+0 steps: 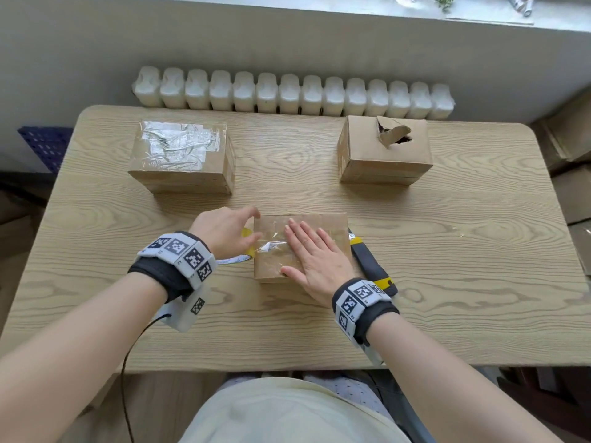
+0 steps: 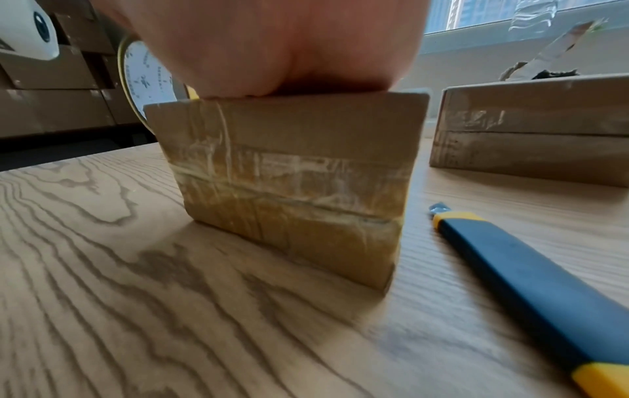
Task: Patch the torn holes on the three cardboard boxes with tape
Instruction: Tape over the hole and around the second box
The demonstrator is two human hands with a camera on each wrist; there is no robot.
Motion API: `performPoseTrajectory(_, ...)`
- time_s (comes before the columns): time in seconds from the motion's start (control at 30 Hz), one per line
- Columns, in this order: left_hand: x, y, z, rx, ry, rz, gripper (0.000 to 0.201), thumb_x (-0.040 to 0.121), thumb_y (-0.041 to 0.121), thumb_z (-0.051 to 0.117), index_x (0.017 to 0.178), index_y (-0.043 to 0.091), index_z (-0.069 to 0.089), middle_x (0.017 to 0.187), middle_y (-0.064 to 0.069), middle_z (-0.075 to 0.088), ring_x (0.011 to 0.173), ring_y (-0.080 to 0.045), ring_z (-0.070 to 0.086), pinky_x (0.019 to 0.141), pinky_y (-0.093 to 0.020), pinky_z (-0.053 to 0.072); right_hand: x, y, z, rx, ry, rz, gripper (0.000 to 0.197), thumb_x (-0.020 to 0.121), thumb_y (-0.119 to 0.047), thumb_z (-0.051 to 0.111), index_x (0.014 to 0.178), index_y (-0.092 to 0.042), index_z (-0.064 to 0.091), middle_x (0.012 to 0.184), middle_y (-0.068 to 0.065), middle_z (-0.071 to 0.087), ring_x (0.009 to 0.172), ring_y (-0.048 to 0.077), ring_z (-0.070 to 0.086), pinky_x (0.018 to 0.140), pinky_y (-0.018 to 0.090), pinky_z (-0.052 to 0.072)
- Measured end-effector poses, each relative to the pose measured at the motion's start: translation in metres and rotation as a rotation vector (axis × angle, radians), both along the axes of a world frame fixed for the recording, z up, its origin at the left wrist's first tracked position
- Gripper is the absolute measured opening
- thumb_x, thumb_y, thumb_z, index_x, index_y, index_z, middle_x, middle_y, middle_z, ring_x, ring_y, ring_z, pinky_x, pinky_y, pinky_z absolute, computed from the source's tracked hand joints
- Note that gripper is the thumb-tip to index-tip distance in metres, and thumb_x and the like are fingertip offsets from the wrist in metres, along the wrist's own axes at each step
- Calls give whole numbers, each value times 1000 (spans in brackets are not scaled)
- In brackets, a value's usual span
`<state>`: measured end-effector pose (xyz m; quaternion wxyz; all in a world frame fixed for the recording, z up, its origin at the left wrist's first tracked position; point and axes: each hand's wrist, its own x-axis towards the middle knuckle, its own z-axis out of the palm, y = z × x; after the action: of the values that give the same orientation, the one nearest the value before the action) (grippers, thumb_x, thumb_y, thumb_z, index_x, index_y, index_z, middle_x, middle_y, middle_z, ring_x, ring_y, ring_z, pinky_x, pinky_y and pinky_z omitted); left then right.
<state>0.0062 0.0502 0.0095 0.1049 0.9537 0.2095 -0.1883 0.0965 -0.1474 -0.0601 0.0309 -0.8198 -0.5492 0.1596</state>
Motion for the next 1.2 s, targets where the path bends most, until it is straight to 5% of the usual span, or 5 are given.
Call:
performPoseTrajectory(0.27, 12, 8, 7, -91, 55, 7, 28, 83, 59, 55, 95, 36, 64, 87, 10, 57, 83, -12, 54, 68, -28, 42, 4, -9, 7, 15, 84, -44, 71, 91, -61, 6, 147, -21, -12, 154, -10, -18, 142, 3, -15, 118, 28, -6)
performPoseTrajectory(0.4, 13, 8, 8, -108, 62, 13, 27, 83, 59, 56, 93, 35, 63, 88, 11, 56, 83, -12, 54, 68, -28, 42, 25, -53, 4, 323, 130, -485, 50, 101, -31, 29, 145, -7, 31, 154, 3, 26, 143, 17, 22, 117, 32, 19)
performPoseTrajectory(0.5, 12, 10, 8, -136, 64, 19, 26, 82, 59, 58, 92, 35, 63, 88, 10, 56, 84, -12, 54, 70, -29, 44, 43, -75, -9, 241, 8, -653, 34, 95, -15, 44, 125, 0, 51, 128, 15, 52, 120, 32, 49, 99, 40, 40)
performPoseTrajectory(0.73, 13, 13, 5, -218, 76, 40, 19, 84, 49, 60, 92, 32, 63, 79, 10, 56, 78, -12, 57, 68, -29, 46, 60, -72, -28, -208, 75, -727, 52, 88, -41, 61, 124, -9, 43, 123, 7, 47, 116, 23, 46, 94, 33, 40)
performPoseTrajectory(1.2, 11, 13, -1, -241, 75, 75, 5, 86, 34, 57, 87, 32, 61, 80, 12, 55, 79, -14, 57, 65, -28, 43, 82, -56, 16, 20, 233, -849, 36, 92, -32, 56, 113, -3, 51, 113, 15, 54, 105, 33, 53, 85, 39, 43)
